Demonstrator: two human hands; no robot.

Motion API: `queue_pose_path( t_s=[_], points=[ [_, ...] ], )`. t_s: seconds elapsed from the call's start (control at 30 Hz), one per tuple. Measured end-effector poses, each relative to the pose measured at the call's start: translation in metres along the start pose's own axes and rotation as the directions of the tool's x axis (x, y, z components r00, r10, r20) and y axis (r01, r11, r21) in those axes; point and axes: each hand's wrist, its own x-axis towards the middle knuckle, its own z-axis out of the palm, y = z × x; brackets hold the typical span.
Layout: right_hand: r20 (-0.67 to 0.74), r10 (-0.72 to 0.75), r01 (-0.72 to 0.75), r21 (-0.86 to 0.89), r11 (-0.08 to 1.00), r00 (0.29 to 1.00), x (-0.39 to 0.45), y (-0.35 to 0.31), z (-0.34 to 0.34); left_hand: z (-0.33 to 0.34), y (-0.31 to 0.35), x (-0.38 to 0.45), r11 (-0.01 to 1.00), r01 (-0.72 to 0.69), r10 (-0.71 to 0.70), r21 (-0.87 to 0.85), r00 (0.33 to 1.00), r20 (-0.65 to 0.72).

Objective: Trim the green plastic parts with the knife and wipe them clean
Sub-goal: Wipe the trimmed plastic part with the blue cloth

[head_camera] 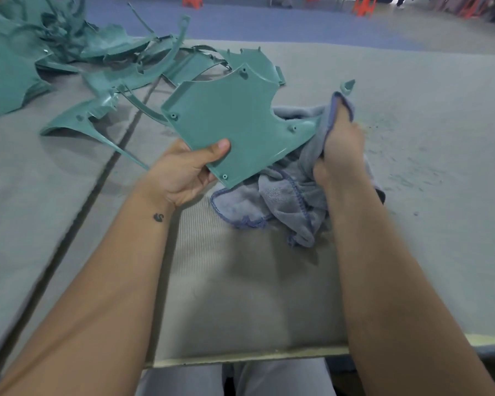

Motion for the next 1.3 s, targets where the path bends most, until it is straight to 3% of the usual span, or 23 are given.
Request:
queue_pose_path(
  t_s=[0.07, 0.2, 0.3, 0.33, 0.4, 0.47, 0.5, 0.53, 0.6, 0.63, 0.7, 0.77, 0.83, 0.87, 0.93, 1.03, 1.13, 1.17, 1.23, 1.3],
  points=[
    [0.073, -0.021, 0.031, -0.140, 0.990, 0.997, -0.008, 0.005, 0.007, 0.009, -0.004, 0.003, 1.000, -0.026, 0.026, -0.011, 0.997, -0.072],
    [0.312, -0.095, 0.169, -0.219, 0.961, 0.945, -0.020, 0.019, 0.019, 0.019, -0.009, 0.009, 0.997, -0.064, 0.053, -0.047, 0.977, -0.207],
    [0.470, -0.145, 0.378, -0.452, 0.808, 0.871, -0.024, 0.027, 0.021, 0.015, -0.004, 0.012, 0.993, -0.097, 0.066, -0.070, 0.934, -0.352],
    [0.459, -0.194, 0.431, -0.496, 0.754, 0.867, -0.024, 0.029, 0.021, 0.012, -0.002, 0.013, 0.988, -0.104, 0.052, -0.111, 0.917, -0.395],
    [0.292, -0.372, 0.469, -0.448, 0.761, 0.881, -0.028, 0.028, 0.024, 0.004, 0.001, 0.015, 0.976, -0.109, 0.013, -0.189, 0.894, -0.448],
    [-0.005, -0.566, 0.555, -0.184, 0.811, 0.824, -0.035, 0.023, 0.024, -0.001, 0.000, 0.017, 0.975, -0.091, -0.007, -0.205, 0.901, -0.435],
    [-0.089, -0.628, 0.621, -0.098, 0.778, 0.773, -0.038, 0.021, 0.023, 0.000, -0.002, 0.017, 0.978, -0.077, -0.009, -0.193, 0.912, -0.410],
    [-0.116, -0.671, 0.665, -0.093, 0.741, 0.732, -0.041, 0.020, 0.024, 0.003, -0.004, 0.016, 0.985, -0.060, -0.008, -0.164, 0.923, -0.384],
    [0.038, -0.736, 0.730, -0.175, 0.661, 0.676, -0.043, 0.024, 0.029, 0.010, -0.011, 0.015, 0.995, -0.037, 0.005, -0.088, 0.940, -0.340],
    [0.201, -0.717, 0.744, -0.220, 0.630, 0.667, -0.043, 0.027, 0.033, 0.014, -0.013, 0.015, 0.998, -0.041, 0.022, -0.054, 0.948, -0.316],
    [0.561, -0.504, 0.735, -0.326, 0.595, 0.657, -0.049, 0.038, 0.044, 0.016, -0.018, 0.012, 0.996, -0.083, 0.087, 0.028, 0.964, -0.250],
    [0.719, -0.298, 0.751, -0.461, 0.472, 0.628, -0.051, 0.049, 0.050, 0.016, -0.020, 0.009, 0.993, -0.105, 0.115, 0.062, 0.975, -0.190],
    [0.778, -0.309, 0.821, -0.427, 0.379, 0.547, -0.053, 0.052, 0.051, 0.015, -0.017, 0.007, 0.994, -0.108, 0.105, -0.010, 0.981, -0.163],
    [0.800, -0.310, 0.836, -0.387, 0.389, 0.514, -0.055, 0.053, 0.049, 0.013, -0.016, 0.007, 0.994, -0.097, 0.089, -0.052, 0.985, -0.150],
    [0.818, -0.256, 0.793, -0.341, 0.506, 0.515, -0.058, 0.051, 0.043, 0.012, -0.014, 0.009, 0.997, -0.073, 0.070, -0.016, 0.988, -0.136],
    [0.749, -0.232, 0.685, -0.374, 0.625, 0.621, -0.051, 0.051, 0.044, 0.010, -0.017, 0.011, 0.989, -0.071, 0.094, 0.132, 0.979, -0.178],
    [0.558, -0.232, 0.518, -0.432, 0.738, 0.796, -0.040, 0.045, 0.050, 0.011, -0.019, 0.009, 0.985, -0.066, 0.088, 0.157, 0.987, -0.137],
    [0.530, -0.255, 0.515, -0.429, 0.742, 0.809, -0.038, 0.044, 0.051, 0.015, -0.018, 0.008, 0.984, -0.072, 0.093, 0.164, 0.988, -0.127],
    [0.562, -0.331, 0.606, -0.419, 0.676, 0.758, -0.043, 0.047, 0.050, 0.016, -0.018, 0.005, 0.985, -0.086, 0.105, 0.151, 0.987, -0.122],
    [0.669, -0.386, 0.729, -0.355, 0.585, 0.636, -0.056, 0.054, 0.050, 0.013, -0.018, 0.002, 0.986, -0.043, 0.070, 0.160, 0.983, -0.171]
  ],
)
